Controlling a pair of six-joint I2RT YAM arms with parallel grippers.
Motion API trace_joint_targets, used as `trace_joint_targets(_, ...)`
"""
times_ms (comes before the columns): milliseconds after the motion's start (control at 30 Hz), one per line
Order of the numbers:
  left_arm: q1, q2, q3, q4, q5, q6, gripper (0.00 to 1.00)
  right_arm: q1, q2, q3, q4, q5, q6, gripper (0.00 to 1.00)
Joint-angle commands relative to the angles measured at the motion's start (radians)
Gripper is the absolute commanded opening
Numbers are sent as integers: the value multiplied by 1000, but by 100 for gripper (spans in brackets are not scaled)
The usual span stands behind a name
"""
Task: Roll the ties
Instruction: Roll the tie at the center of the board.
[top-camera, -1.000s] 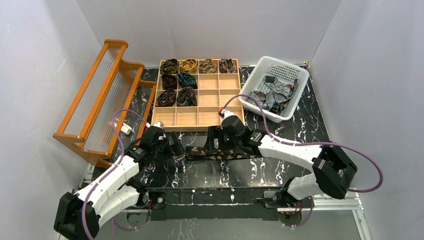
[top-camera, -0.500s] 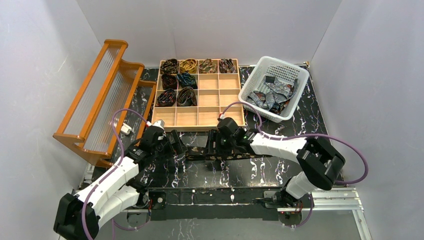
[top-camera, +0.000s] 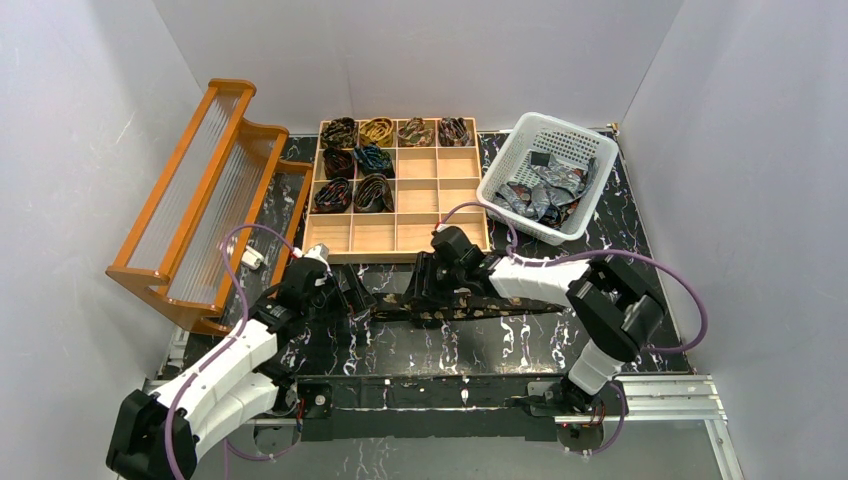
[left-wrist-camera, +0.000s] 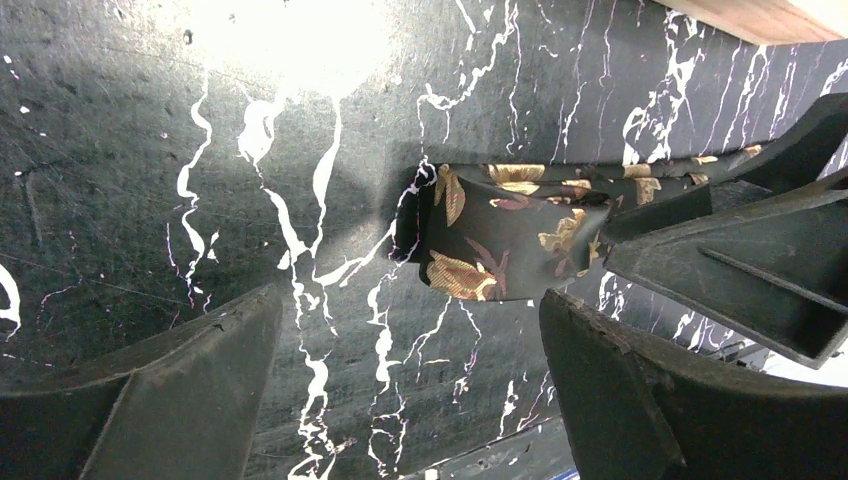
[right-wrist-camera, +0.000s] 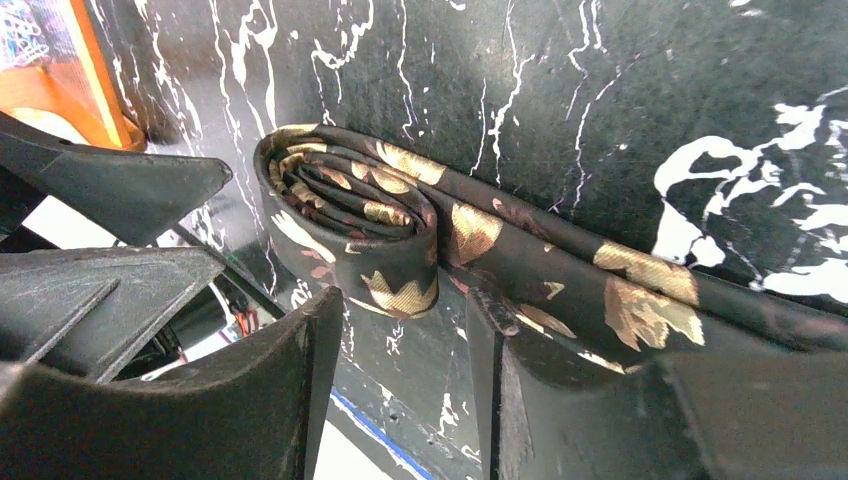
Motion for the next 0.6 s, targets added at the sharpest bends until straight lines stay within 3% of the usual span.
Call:
trace_joint_targets(0,5,-8,-13,26,20,20,96,1,40,34,75,-92,20,55)
trace_joint_targets(333,5,77,-15,123,67,30,95,-22,100,65,49,-124,-3,47)
trace_joint_targets(467,5,96,-16,144,77,28,94,-23,85,88,29,-129,-22,60)
trace_joint_targets(567,5,97,-15,150,77,22,94,-22,55,89,28,-134,-26,62)
